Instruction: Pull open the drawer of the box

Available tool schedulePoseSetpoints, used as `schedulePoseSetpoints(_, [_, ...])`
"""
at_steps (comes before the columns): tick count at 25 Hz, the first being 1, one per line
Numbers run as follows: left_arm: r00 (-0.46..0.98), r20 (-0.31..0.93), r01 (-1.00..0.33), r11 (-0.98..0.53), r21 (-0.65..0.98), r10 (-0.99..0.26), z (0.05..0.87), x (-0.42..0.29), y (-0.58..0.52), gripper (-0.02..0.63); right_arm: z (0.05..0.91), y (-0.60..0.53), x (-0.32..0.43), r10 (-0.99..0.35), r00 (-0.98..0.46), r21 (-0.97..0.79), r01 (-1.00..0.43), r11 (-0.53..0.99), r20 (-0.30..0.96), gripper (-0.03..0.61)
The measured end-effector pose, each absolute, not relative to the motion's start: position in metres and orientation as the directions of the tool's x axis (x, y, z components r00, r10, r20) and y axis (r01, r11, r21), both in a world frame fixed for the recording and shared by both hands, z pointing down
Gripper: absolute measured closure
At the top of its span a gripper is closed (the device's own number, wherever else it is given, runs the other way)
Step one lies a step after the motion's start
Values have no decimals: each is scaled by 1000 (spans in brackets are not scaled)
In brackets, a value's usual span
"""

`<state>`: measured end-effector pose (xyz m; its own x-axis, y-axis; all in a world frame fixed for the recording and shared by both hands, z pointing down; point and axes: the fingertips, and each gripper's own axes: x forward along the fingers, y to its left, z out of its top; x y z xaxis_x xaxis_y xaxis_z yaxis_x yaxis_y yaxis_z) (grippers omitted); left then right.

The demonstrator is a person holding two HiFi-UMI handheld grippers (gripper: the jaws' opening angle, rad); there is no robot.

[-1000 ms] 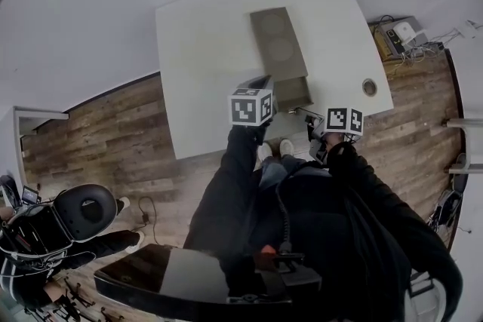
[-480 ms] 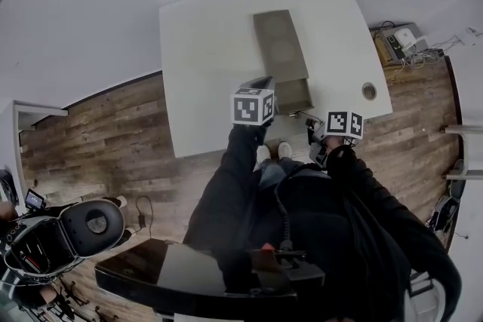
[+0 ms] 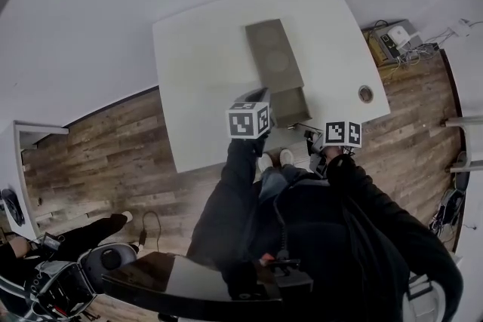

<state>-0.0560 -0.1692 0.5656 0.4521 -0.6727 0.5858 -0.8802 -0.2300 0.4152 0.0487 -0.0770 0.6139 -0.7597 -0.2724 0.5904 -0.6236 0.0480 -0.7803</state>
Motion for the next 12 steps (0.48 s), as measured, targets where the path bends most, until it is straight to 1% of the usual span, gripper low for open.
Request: schedulePoseSetpoints(12, [468,582,-872,-241,426,-665,568,-61,-176,614,615,-76,46,-274,-753,-776,-629,33,599,522])
